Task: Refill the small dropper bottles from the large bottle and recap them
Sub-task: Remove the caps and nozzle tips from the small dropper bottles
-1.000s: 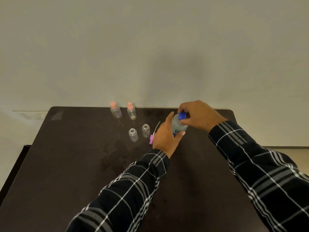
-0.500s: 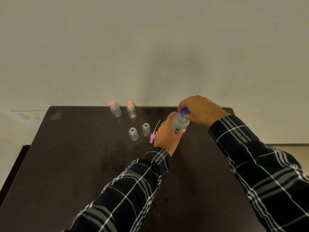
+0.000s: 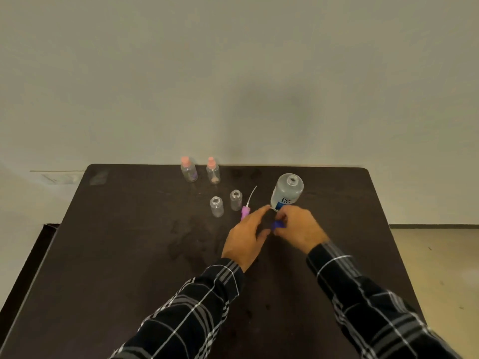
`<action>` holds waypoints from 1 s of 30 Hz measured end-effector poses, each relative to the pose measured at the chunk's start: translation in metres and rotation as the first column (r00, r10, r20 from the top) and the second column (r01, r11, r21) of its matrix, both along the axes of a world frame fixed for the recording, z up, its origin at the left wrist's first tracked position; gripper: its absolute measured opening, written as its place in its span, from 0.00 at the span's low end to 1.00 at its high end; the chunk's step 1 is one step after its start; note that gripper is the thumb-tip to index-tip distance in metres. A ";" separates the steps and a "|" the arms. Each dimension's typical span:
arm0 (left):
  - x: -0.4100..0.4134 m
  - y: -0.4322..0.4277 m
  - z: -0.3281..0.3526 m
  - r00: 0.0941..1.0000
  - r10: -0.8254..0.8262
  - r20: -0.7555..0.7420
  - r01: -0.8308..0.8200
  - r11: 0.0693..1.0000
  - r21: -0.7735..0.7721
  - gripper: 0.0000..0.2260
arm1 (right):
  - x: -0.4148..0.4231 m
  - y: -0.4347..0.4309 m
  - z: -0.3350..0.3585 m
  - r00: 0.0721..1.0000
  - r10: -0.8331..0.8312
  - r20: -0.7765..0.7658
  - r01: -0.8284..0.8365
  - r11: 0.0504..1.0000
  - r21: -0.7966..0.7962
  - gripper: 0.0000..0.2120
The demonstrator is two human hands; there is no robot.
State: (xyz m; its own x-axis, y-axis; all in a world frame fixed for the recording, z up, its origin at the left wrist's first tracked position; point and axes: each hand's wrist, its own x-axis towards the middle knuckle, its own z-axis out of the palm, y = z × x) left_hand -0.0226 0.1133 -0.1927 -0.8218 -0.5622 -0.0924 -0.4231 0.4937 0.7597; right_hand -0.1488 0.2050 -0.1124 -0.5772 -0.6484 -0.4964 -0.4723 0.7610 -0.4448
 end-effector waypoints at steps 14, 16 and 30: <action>0.060 -0.016 -0.008 0.987 -0.097 0.128 0.135 0.932 -0.336 0.11 | 0.036 -0.015 -0.065 0.981 -0.146 -0.124 0.137 0.987 -0.083 0.15; 0.055 -0.018 -0.009 0.986 -0.129 0.104 0.155 0.941 -0.301 0.11 | 0.033 -0.018 -0.066 0.983 -0.129 -0.134 0.118 0.989 -0.086 0.16; 0.095 -0.067 0.009 0.982 0.110 -0.156 -0.158 0.929 -0.335 0.07 | 0.033 -0.017 -0.063 0.973 -0.226 -0.041 0.214 0.956 -0.202 0.19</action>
State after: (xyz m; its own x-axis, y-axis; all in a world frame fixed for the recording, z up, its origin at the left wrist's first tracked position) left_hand 0.0721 0.0461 -0.1836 -0.7281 -0.6455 0.2308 -0.4108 0.6804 0.6069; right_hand -0.1156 0.1878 -0.1754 -0.7424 -0.5824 -0.3311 -0.3350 0.7507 -0.5694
